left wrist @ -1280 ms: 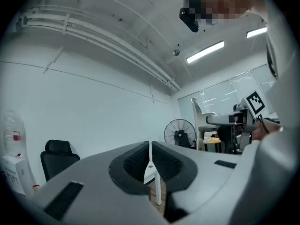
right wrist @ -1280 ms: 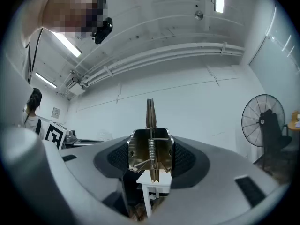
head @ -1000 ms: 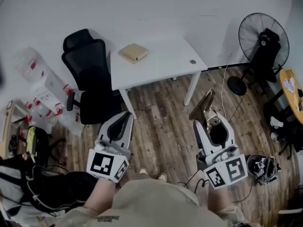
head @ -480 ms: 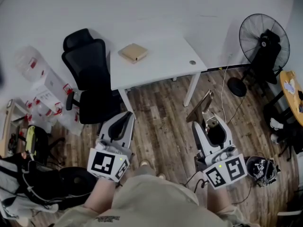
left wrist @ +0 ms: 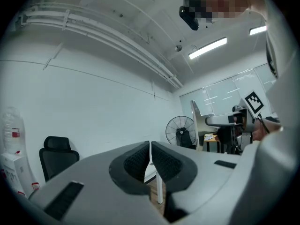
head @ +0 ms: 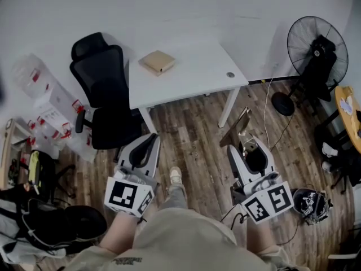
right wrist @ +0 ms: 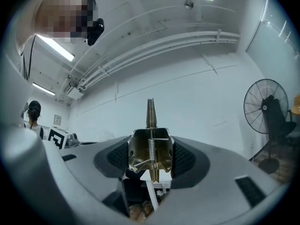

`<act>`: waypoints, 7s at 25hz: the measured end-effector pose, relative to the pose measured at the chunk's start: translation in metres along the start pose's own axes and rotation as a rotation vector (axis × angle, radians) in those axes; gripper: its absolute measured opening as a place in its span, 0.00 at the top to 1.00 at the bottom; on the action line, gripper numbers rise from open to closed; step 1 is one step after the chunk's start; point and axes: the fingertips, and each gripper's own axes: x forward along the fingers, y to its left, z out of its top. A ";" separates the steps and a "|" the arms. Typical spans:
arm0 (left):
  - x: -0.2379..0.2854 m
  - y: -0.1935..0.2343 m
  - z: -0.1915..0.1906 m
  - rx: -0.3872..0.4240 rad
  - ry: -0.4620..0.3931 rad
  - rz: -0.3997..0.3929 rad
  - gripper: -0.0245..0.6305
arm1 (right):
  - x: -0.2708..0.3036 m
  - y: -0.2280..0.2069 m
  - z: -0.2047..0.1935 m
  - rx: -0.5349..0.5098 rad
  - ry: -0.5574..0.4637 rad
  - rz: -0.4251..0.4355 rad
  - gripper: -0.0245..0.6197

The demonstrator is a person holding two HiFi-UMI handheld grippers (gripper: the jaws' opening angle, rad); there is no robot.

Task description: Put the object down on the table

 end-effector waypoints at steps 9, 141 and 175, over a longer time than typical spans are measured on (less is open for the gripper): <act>0.057 0.041 -0.017 -0.023 0.007 0.003 0.92 | 0.065 -0.035 -0.018 0.026 0.044 -0.005 0.59; 0.640 0.436 -0.340 -0.400 0.505 0.074 0.91 | 0.790 -0.413 -0.465 0.010 0.957 -0.030 0.46; 0.564 0.378 -0.096 -0.206 0.150 -0.009 0.91 | 0.661 -0.269 -0.094 -0.043 0.414 0.356 0.90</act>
